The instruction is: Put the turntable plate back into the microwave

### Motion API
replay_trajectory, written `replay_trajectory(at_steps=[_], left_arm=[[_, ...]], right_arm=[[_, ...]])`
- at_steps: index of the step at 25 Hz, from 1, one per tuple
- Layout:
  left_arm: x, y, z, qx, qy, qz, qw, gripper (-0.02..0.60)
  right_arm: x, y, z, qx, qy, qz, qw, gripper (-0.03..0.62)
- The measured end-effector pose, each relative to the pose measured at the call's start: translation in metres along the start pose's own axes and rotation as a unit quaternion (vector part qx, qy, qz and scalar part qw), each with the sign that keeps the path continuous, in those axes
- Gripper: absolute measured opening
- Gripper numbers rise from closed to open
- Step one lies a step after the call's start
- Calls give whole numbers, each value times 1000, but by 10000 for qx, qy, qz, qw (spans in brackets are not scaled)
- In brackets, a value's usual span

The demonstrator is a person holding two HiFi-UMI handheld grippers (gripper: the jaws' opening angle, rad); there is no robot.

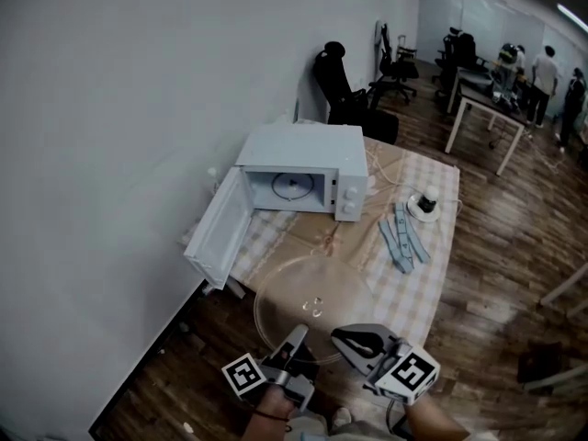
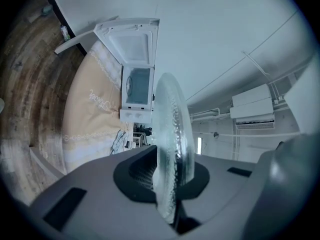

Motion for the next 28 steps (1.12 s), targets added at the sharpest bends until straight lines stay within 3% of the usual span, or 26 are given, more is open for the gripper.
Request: replay_trajectory(at_steps=[15,28], left_arm=[[-52,-102,-42,-25,101,-278,9996,17],[-78,-152,-68,42,162,-465,9988,17]], right_arm=[[-102,-13,55,-258,431,-38,9987,35],[-154,-17,85,-425,796,44,9959,35]])
Point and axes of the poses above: the fingertips, and each gripper's own axes: x backward along the fingers, z to its right, y out of its underside, the point moved 6 cm from there along x, backward along the fingers, and after that the axes turned 13 degrees about -x, right-handed, at the moved point
